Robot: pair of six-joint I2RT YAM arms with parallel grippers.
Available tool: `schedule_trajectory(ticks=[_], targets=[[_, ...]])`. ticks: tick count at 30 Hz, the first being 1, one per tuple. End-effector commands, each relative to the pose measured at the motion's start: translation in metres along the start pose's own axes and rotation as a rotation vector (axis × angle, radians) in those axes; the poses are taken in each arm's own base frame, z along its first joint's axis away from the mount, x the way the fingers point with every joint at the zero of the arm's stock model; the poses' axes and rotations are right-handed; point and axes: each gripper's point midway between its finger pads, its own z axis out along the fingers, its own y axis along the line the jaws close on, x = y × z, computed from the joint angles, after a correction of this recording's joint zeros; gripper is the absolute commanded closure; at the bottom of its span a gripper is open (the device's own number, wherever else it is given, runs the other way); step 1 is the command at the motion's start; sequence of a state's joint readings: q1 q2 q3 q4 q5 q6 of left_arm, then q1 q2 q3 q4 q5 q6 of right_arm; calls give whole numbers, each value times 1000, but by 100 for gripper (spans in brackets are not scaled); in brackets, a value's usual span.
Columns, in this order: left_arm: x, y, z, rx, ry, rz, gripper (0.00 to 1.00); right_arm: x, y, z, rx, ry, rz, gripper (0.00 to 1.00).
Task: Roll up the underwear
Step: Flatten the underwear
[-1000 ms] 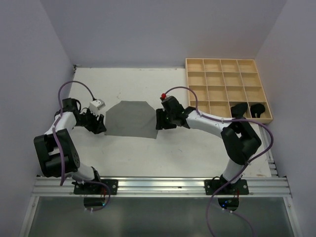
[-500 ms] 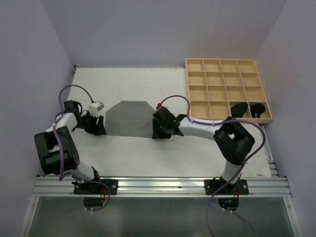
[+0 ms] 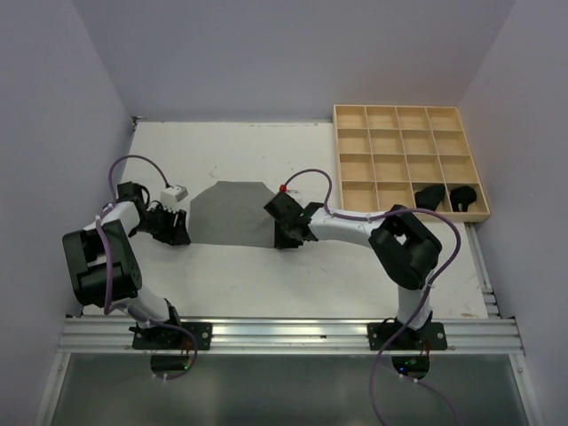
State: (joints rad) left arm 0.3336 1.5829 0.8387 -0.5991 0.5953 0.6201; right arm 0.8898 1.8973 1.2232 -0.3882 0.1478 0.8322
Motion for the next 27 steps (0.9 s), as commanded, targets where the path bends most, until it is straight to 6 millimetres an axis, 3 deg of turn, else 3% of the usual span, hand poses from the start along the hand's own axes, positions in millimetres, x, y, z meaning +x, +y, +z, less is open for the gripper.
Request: schedule_trajectory(ticks=[1,4,7,16,21,22,27], targets=[[-12,7,-3,-18,-35,12,46,-9,1,0,34,-34,21,78],[-11,6,-2,-11,-27,14,45,-4,-2,2,32,-24,21,93],[-6,4,0,3,-11,12,46,-3,-2,-4,15,-30,30,100],[-8,-1,6,84,2,-29,55,-10,6,-33,-134,-113,86,100],[-14,-16,4,215,15,-37,62,-9,6,-27,-152,-94,103,100],[-9,-27,3,279,32,-44,62,-9,9,-26,-168,-90,107,100],[-1,-39,0,334,69,-40,55,-3,11,-20,-207,-72,171,100]])
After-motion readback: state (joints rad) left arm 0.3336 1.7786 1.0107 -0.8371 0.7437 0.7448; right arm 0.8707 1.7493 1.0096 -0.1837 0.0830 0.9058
